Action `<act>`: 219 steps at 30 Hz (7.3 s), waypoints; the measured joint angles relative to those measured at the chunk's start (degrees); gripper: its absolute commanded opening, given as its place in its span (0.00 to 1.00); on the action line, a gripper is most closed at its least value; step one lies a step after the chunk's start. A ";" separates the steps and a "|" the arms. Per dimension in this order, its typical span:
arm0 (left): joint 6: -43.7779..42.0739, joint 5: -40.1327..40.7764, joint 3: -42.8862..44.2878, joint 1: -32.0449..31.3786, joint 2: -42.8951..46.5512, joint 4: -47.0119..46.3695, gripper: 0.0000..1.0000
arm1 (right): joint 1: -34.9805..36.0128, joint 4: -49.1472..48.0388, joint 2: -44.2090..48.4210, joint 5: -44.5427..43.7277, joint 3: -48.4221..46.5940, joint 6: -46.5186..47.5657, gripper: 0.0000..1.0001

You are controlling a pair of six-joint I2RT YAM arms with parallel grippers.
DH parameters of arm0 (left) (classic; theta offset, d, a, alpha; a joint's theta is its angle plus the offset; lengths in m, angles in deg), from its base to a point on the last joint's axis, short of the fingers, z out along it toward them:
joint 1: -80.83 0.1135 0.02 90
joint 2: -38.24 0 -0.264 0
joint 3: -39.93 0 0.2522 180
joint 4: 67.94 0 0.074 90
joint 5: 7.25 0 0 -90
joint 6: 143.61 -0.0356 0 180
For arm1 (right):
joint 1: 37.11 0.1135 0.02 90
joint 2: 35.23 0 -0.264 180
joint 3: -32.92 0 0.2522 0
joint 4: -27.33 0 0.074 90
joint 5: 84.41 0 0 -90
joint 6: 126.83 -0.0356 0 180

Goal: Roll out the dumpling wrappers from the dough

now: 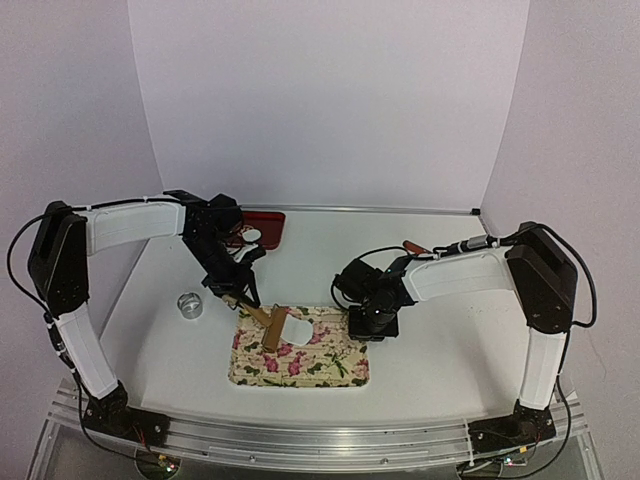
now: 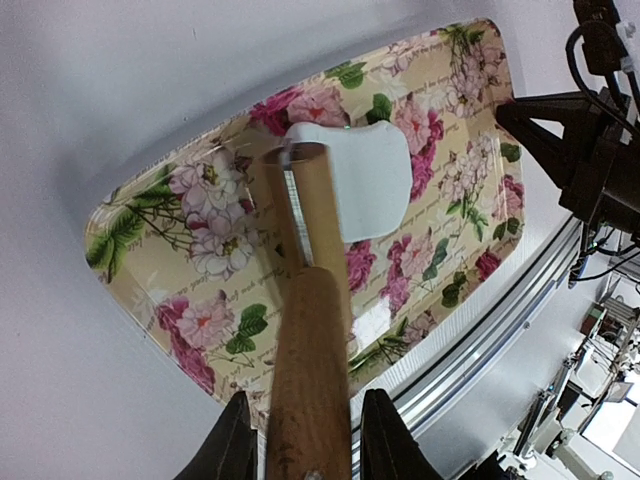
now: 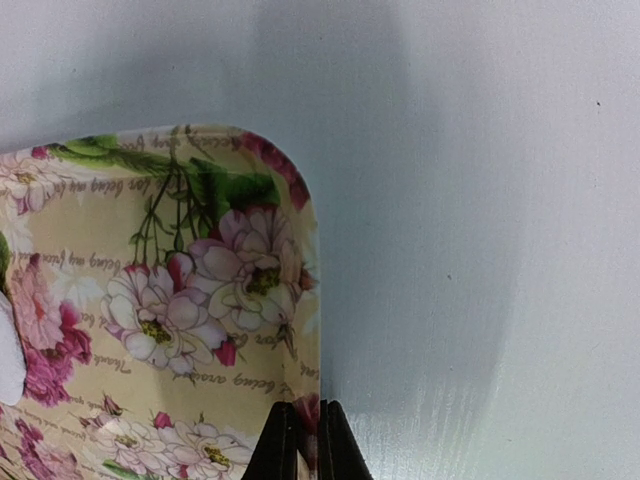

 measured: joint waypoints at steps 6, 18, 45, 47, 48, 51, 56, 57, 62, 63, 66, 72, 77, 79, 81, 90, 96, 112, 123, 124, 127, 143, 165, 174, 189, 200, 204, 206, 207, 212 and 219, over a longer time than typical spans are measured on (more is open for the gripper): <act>-0.06 -0.18 1.81 -0.45 -2.62 -0.04 0.00 | 0.00 -0.02 0.00 -0.04 0.04 -0.17 0.00; -0.08 -0.73 1.87 -0.94 -3.51 -0.55 0.00 | 0.00 -0.04 0.00 -0.04 0.04 -0.18 0.00; -0.12 -6.83 1.04 -1.84 -6.45 -5.75 0.00 | 0.00 0.43 0.06 -0.22 0.07 -0.37 0.00; -0.11 -7.31 1.05 -1.97 -6.71 -6.26 0.00 | 0.00 0.59 0.07 -0.25 0.07 -0.42 0.00; -0.10 -7.51 1.07 -2.04 -6.85 -6.46 0.00 | 0.00 0.64 0.07 -0.26 0.07 -0.44 0.00; -0.12 -8.04 1.18 -2.20 -7.28 -6.90 0.00 | 0.00 0.74 0.07 -0.29 0.07 -0.44 0.00; -0.12 -9.00 1.46 -2.41 -8.02 -7.65 0.00 | 0.00 0.83 0.09 -0.35 0.07 -0.44 0.00; -0.12 -9.21 1.56 -2.47 -8.18 -7.75 0.00 | 0.00 0.83 0.09 -0.35 0.07 -0.44 0.00; -0.12 -9.69 2.18 -2.74 -8.89 -8.07 0.00 | 0.00 0.83 0.09 -0.35 0.07 -0.44 0.00; -0.10 -9.75 2.32 -2.86 -9.09 -8.12 0.00 | 0.00 0.83 0.09 -0.35 0.07 -0.42 0.00; -0.07 -9.98 2.67 -3.14 -9.48 -8.24 0.00 | 0.00 0.92 0.09 -0.33 0.05 -0.42 0.00; 0.18 -10.75 3.11 -3.47 -10.26 -9.14 0.00 | 0.00 1.10 0.09 -0.33 0.02 -0.39 0.00; 0.37 -10.98 4.34 -4.05 -11.26 -9.15 0.00 | 0.00 1.37 0.09 -0.33 -0.01 -0.37 0.00; 0.47 -11.09 4.83 -4.31 -11.71 -9.15 0.00 | 0.00 1.48 0.09 -0.35 -0.02 -0.37 0.00; 0.76 -11.16 5.28 -4.56 -12.11 -9.20 0.00 | 0.00 1.56 0.09 -0.36 -0.02 -0.37 0.00; 2.06 -11.95 6.36 -5.89 -13.58 -10.71 0.00 | -0.02 2.16 0.09 -0.48 -0.15 -0.37 0.00; 3.12 -12.16 6.77 -6.86 -14.16 -11.82 0.00 | -0.04 2.36 0.07 -0.48 -0.17 -0.37 0.00; 4.50 -12.87 9.44 -8.55 -16.59 -12.81 0.00 | -0.07 2.34 0.09 -0.46 -0.17 -0.39 0.00; 5.10 -13.91 10.26 -9.51 -17.89 -14.58 0.00 | -0.07 2.34 0.09 -0.46 -0.17 -0.37 0.00; 5.27 -13.94 10.39 -9.63 -18.02 -14.67 0.00 | -0.07 2.34 0.07 -0.46 -0.17 -0.37 0.00; 5.70 -14.09 10.76 -9.98 -18.41 -15.12 0.00 | -0.07 2.34 0.09 -0.46 -0.17 -0.37 0.00; 7.66 -14.28 11.18 -11.81 -19.25 -17.79 0.00 | -0.07 2.34 0.09 -0.44 -0.17 -0.42 0.00; 10.37 -12.72 6.17 -11.87 -16.28 -22.70 0.00 | -0.07 2.34 0.09 -0.47 -0.17 -0.42 0.00; 8.80 -13.30 -1.05 -6.59 -11.23 -22.90 0.00 | -0.02 1.01 0.09 0.02 -0.13 -0.42 0.00; 7.09 -13.19 -6.39 -3.05 -7.24 -23.25 0.00 | -0.02 0.86 0.09 -0.02 -0.01 -0.50 0.00; 7.32 -12.56 -9.49 -0.73 -4.58 -22.36 0.00 | -0.02 0.60 0.22 -0.09 0.23 -0.70 0.00; 7.46 -11.89 -9.89 -0.64 -3.76 -22.40 0.00 | -0.02 0.18 0.48 -0.12 0.62 -0.88 0.00; 7.70 -11.13 -9.89 -0.75 -3.07 -21.89 0.00 | -0.02 -0.11 0.66 -0.18 0.95 -0.96 0.00; 7.88 -10.59 -9.90 -0.75 -2.58 -21.41 0.00 | -0.02 -0.33 0.77 -0.20 1.12 -1.04 0.00; 8.79 -6.65 -9.78 -0.74 0.66 -17.78 0.00 | -0.02 -0.72 1.14 -0.22 1.65 -1.17 0.00; 11.91 -3.95 -1.06 -0.37 2.70 -11.67 0.00 | 0.00 -0.47 1.47 -0.24 1.90 -1.25 0.10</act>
